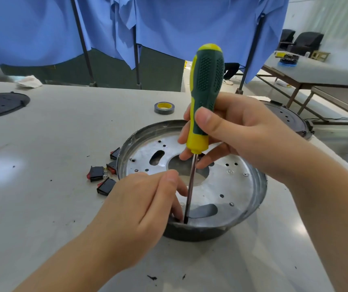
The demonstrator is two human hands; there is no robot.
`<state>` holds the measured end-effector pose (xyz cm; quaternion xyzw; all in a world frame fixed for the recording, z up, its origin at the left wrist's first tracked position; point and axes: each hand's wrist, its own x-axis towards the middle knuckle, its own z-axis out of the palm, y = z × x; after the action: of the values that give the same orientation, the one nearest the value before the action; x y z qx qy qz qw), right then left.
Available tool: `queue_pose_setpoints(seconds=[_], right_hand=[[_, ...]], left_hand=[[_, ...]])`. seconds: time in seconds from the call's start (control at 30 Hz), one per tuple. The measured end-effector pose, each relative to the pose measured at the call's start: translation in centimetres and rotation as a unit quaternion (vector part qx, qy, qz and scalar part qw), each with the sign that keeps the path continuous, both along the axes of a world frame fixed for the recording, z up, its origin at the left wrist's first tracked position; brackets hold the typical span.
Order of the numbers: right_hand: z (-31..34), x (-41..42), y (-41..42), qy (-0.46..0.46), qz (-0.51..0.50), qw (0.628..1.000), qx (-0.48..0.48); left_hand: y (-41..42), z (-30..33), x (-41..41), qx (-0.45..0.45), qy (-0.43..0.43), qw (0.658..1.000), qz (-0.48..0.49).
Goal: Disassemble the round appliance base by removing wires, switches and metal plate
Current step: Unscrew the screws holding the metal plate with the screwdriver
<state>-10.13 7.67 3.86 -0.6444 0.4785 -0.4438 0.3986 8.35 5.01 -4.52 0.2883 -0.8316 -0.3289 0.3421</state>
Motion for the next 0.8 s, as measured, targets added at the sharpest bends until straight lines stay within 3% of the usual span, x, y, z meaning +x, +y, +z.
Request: queue_pose_setpoints(seconds=[0.23,0.63,0.8], right_hand=[[0.1,-0.3,0.1,0.007,0.014,1.0,-0.003],[0.4,-1.0,0.5,0.008,0.074,0.997,-0.006],[0.6,-0.8,0.6,0.062,0.042,0.996,-0.049]], left_hand=[[0.0,-0.1,0.0,0.017,-0.001,1.0,0.01],[0.1,0.5,-0.1,-0.03,-0.023,0.999,0.006],[0.2,1.2,-0.1,0.022,-0.009,0.999,-0.028]])
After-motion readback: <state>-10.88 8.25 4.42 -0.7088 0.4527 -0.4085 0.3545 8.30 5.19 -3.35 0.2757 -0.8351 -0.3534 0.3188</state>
